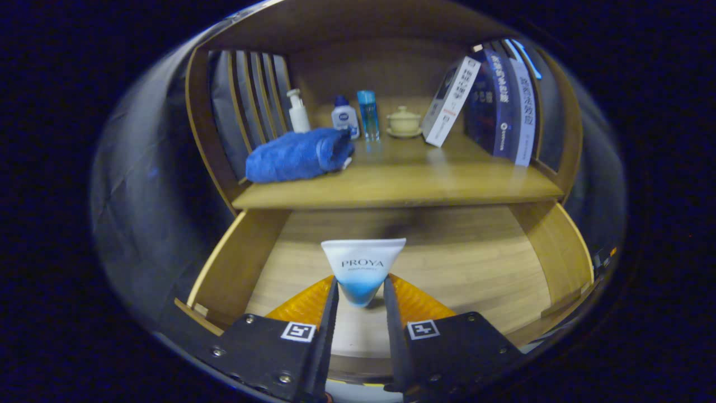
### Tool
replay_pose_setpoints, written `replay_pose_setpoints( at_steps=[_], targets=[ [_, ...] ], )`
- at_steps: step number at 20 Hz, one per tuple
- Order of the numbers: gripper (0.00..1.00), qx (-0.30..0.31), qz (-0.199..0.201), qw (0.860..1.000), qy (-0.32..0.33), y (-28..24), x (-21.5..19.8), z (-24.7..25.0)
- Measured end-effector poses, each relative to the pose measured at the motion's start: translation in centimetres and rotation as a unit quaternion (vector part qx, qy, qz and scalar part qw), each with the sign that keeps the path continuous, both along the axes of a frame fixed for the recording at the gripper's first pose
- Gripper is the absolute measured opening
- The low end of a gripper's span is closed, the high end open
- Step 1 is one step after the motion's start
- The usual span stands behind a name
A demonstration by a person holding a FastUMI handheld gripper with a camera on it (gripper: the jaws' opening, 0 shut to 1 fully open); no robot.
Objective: Pull open the drawer, take out the items inside it, and place them on the countertop above the cabinet.
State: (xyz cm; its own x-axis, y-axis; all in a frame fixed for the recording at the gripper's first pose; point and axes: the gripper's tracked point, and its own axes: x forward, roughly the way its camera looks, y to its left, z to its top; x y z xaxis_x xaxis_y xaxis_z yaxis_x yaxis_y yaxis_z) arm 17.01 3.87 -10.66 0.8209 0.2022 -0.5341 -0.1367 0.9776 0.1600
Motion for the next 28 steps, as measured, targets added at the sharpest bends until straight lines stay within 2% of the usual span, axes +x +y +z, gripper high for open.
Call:
replay_pose_setpoints(
  at_steps=[5,9,13,16,20,22,28],
  targets=[
    [0.45,0.027,0.003,0.996,-0.089,-1.7,-0.5,6.0],
    [0.45,0.044,-0.017,0.986,-0.161,-3.9,0.8,11.5],
    [0.45,0.055,-0.02,0.982,-0.181,-4.3,3.6,14.0],
    [0.45,0.034,-0.026,0.983,-0.178,-4.2,6.8,13.6],
    [0.45,0.019,-0.057,0.988,-0.145,-4.1,11.6,9.7],
    [0.45,0.014,-0.063,0.992,-0.109,-3.6,13.0,6.9],
    [0.45,0.023,-0.079,0.991,-0.105,-3.5,16.9,5.2]
  ],
)
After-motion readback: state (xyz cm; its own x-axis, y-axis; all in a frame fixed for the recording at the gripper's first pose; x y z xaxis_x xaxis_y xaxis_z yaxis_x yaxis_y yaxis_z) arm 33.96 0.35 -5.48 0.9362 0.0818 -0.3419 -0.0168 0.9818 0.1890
